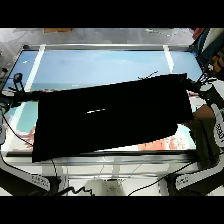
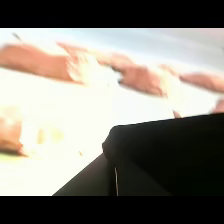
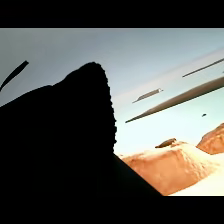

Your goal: Fold the clothes and pants, and hang the long-sleeved shirts on hangers.

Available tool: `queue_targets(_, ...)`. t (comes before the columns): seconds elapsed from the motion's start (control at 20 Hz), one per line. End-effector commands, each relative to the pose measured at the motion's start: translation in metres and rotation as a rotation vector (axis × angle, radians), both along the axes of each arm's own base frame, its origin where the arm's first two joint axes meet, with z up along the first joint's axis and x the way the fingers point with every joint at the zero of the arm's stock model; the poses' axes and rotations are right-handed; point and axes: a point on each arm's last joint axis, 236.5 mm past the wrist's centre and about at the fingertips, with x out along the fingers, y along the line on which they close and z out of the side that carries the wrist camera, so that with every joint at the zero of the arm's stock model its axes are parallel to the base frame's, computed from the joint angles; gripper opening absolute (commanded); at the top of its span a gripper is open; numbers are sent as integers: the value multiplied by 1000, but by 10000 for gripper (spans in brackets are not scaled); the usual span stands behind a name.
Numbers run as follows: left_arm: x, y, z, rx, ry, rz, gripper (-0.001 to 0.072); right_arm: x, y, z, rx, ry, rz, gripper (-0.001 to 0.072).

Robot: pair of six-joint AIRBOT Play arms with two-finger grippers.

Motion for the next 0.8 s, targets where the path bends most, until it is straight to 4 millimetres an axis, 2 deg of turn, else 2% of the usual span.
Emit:
queue_targets(0.0,22,47,61,152,-192,153,10,4,-2,4,-16,-20,-10,21)
queue_targets(0.1,24,53,67,170,-213,173,10,9,5,7,-30,-37,-3,21)
queue_targets(0.25,30,51,70,191,-235,183,10,20,16,9,-64,-72,4,22)
queue_targets(0.4,43,47,84,240,-297,209,10,29,23,1,-82,-92,-3,22)
queue_targets(0.45,46,44,85,248,-309,212,10,31,25,-3,-84,-91,-3,61)
queue_targets(0.5,49,40,83,252,-310,208,24,31,26,-9,-83,-85,-3,220)
queue_targets(0.55,51,36,80,251,-308,202,143,32,26,-13,-82,-79,-2,399)
queue_targets(0.6,52,33,77,252,-304,196,437,31,26,-15,-81,-75,-2,499)
queue_targets(0.65,53,31,77,252,-306,195,720,31,26,-16,-81,-74,-1,518)
queue_targets(0.75,52,31,79,252,-308,195,716,32,26,-14,-81,-76,-1,536)
